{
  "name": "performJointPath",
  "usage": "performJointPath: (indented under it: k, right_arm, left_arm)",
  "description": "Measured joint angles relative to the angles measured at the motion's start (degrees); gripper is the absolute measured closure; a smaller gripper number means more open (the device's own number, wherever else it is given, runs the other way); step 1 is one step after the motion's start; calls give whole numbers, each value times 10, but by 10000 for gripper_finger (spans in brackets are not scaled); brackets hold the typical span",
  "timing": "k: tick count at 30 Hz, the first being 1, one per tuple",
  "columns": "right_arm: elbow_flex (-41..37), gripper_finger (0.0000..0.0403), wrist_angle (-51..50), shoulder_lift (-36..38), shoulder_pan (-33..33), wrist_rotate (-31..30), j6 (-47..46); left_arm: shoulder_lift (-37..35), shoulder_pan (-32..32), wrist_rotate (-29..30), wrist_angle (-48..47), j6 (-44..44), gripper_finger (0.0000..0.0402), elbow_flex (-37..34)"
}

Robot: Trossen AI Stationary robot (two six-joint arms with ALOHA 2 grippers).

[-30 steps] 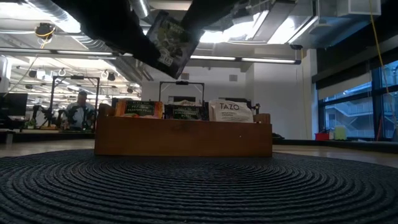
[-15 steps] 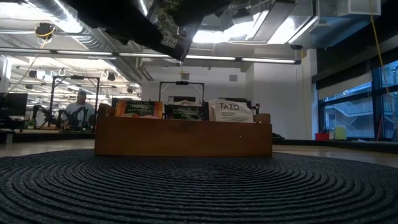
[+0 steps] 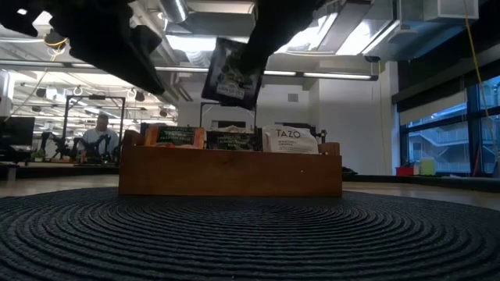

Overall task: Pick & Place Tea
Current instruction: Put the black tea bag into the middle section of the wooden organizer

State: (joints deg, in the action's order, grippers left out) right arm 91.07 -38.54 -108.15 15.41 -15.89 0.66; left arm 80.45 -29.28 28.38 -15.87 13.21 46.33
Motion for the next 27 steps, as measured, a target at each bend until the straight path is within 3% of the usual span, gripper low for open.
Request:
performJointPath:
  k: [5, 13, 27]
  right_arm:
    - [0, 396, 0, -32, -26, 53, 42]
    - [0, 395, -7, -67, -41, 57, 100]
    - [0, 394, 5, -106, -59, 80, 147]
  left_arm:
    - [0, 0, -7, -12, 10, 370, 0]
    - [0, 0, -39, -14, 12, 370, 0]
    - [0, 0, -41, -19, 12, 371, 0]
